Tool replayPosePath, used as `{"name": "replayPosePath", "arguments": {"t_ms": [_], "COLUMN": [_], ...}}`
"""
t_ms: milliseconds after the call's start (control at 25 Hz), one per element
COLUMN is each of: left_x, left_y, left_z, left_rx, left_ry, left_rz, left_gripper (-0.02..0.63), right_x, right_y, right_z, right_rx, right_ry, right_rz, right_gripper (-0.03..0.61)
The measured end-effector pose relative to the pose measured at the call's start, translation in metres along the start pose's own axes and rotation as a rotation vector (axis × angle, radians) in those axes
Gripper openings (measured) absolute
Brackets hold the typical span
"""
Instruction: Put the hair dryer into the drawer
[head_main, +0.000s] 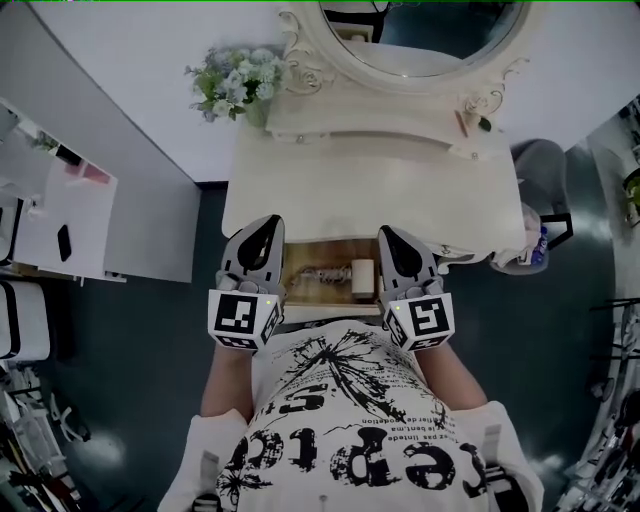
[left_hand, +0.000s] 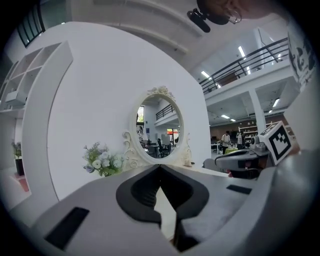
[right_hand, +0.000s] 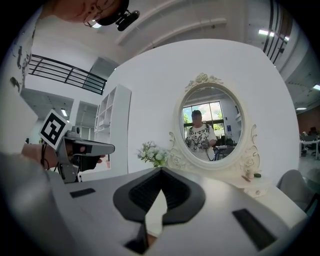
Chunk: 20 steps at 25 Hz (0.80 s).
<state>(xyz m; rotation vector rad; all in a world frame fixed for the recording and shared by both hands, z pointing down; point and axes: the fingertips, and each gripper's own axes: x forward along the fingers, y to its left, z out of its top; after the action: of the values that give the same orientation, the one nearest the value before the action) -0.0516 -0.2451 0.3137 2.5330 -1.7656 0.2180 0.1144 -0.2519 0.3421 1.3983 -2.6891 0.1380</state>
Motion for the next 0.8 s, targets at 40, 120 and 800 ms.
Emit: {"name": "replayPosePath", "arguments": {"t_ms": [40,120,800], "left_x": [-0.001,-0.002,0.004], "left_y": [-0.001,-0.003,-0.021], "left_z": [0.001,0.002,0.009], "left_rx": [0.001,0.005,0.012], "left_ry": [-0.002,-0.008,-0.024], "left_rz": [0.001,-0.001,-0.027], "left_gripper": [0.021,0.021,0.021], "right_x": [0.0,-0.001,-0.01], "right_y": [0.0,0.0,-0.002], "right_z": [0.002,0.006,0.019], "right_rx": [-0.004,-0.01,-0.017], "right_ry": [-0.004,-0.012,-0.046], "right_rz": [0.001,0.002,-0.007], "right_gripper": [0.017,0.017,0.017]}}
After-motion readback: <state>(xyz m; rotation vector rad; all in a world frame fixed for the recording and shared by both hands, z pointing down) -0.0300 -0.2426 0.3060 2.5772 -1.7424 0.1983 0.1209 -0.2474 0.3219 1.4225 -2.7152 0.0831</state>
